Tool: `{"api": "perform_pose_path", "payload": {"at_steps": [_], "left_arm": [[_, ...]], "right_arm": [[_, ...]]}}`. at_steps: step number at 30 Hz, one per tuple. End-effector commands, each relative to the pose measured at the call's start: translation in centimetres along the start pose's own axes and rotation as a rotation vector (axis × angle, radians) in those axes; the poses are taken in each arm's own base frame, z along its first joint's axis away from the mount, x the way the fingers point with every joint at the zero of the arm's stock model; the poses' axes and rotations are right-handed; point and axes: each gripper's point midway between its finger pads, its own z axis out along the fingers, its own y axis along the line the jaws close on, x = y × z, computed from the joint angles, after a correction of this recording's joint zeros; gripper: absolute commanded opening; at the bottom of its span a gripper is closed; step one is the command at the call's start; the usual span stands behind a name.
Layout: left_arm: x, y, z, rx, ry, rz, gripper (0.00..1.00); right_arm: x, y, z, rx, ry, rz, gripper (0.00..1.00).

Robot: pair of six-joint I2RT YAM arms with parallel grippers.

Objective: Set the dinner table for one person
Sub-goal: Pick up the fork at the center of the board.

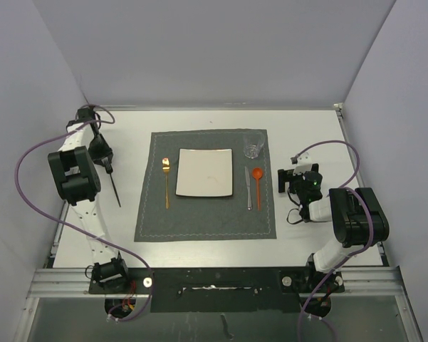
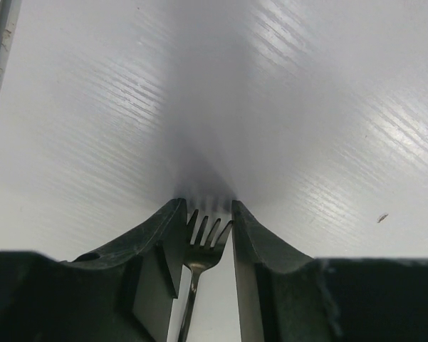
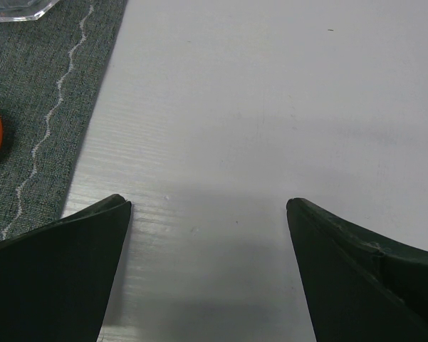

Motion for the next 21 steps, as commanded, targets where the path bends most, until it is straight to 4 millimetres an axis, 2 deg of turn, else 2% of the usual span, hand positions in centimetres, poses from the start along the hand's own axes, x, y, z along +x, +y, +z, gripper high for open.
{"api": "perform_pose_path", "payload": {"at_steps": [1, 10, 21], "left_arm": [[-0.7, -0.5, -1.8, 0.004, -0.025, 0.012, 0.28], [-0.6, -0.7, -2.2, 0.002, -0.025, 0.022, 0.18], [-1.5, -1.0, -3.6, 0.009, -0.047, 0.052, 0.07]], "right_arm": [[-3.0, -0.5, 0.5, 0.011, -0.090, 0.007, 0.98], [-3.0, -0.5, 0.4, 0.010, -0.089, 0.008, 0.98], [-3.0, -0.5, 0.4, 0.011, -0.089, 0.008, 0.98]]}}
